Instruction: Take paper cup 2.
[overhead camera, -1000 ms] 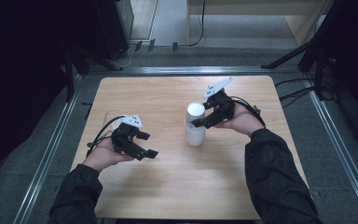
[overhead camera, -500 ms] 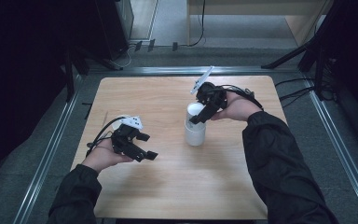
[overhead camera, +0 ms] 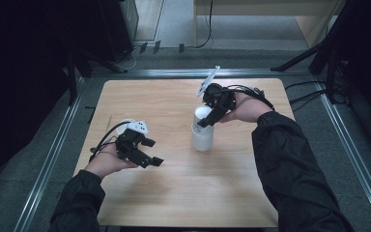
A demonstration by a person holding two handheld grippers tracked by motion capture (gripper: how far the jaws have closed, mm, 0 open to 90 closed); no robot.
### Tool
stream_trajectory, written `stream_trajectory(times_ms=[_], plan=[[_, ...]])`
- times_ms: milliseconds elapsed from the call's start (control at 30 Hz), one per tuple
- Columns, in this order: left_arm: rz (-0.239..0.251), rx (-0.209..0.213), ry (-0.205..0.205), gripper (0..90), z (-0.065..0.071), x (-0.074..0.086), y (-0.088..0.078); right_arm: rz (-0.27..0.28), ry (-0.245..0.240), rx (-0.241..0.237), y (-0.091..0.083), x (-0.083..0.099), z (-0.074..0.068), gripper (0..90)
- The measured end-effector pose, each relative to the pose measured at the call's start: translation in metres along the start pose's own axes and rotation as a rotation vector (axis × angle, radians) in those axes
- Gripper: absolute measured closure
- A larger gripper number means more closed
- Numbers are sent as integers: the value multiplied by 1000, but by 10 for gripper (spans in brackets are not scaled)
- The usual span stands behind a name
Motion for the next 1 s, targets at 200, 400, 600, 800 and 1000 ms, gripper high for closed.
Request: stream_trajectory(times_ms=[200,400,600,800,1000], plan=[[-7,4,9,145,-1,-1,0,9,0,14,-7,-3,0,340],[-4,9,2,149,-1,-2,0,5,6,18,-15,-5,0,340],[-3,12,2,149,-2,-2,-1,1,14,23,-22,-10,1,342],[-10,12,2,149,-2,-2,0,-7,20,30,-31,-16,1,342],[-7,21,-2,149,-2,-2,-1,1,21,42,-46,-24,0,343]])
Point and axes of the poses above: each handheld gripper's, and its own axes: y roughly forward along the jaws, x roughly out of its underside, z roughly to its right, the point moved 5 cm from there along y, roughly forward along the jaws, and after that the axes turned 14 degrees about -y, right-handed, at the moved point
